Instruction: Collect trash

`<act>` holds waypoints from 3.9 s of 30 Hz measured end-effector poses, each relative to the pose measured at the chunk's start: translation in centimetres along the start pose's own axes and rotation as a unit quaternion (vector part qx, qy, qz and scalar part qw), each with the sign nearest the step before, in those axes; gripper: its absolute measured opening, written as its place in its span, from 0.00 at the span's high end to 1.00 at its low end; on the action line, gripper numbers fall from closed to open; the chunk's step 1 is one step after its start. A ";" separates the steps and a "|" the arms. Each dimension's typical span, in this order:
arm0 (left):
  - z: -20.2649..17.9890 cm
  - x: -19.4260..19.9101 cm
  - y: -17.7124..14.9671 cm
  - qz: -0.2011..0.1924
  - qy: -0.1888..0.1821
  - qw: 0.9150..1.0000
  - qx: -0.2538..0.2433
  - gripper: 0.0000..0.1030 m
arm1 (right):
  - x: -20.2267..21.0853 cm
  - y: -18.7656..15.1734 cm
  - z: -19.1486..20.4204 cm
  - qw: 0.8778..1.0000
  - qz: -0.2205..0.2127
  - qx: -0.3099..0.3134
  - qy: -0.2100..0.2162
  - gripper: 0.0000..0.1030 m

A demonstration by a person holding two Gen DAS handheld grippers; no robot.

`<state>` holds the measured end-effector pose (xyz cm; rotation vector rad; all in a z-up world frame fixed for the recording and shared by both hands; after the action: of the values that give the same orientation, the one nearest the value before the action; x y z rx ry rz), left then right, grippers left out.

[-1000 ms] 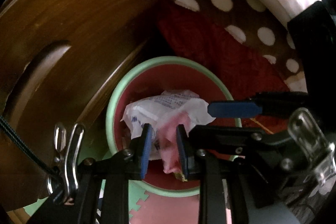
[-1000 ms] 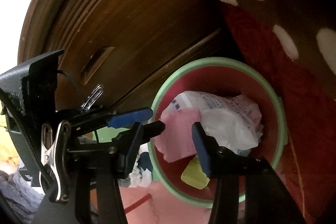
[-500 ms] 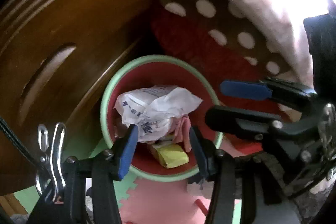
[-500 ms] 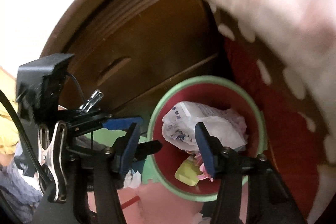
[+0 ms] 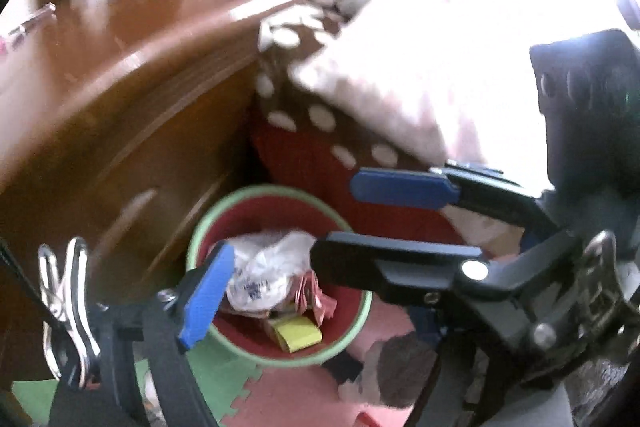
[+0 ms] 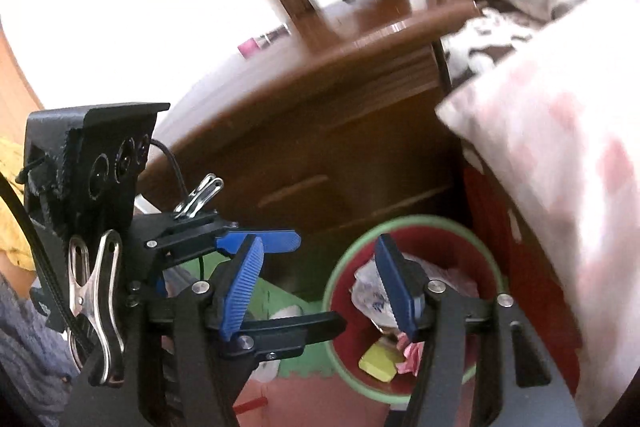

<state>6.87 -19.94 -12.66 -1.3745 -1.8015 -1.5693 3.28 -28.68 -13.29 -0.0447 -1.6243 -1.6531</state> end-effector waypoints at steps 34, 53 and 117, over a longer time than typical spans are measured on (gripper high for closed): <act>3.9 13.8 5.5 -0.181 0.017 0.982 0.057 0.06 | 4.0 11.8 5.9 0.960 -0.214 0.027 0.177 0.29; 10.8 14.1 7.7 -0.194 0.063 0.968 0.145 0.06 | -2.3 16.2 3.1 0.967 -0.198 -0.054 0.151 0.26; 24.5 2.4 33.1 -0.112 0.108 0.979 0.132 0.76 | -17.8 31.8 -4.7 0.994 0.007 0.042 -0.102 0.62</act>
<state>41.08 -0.21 -0.61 -0.8719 -1.9954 -1.4544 35.06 -19.11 2.58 -0.1866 -1.8408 -1.6092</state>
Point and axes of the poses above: each gripper's, at about its wrist camera, not at the fingertips, and x roughly against the way its jaws point, z to its left, y to its top, the point moved 5 cm from there along -x, roughly the way its jaws point, and after that the axes turned 8 degrees about x, right-handed, at the moved point
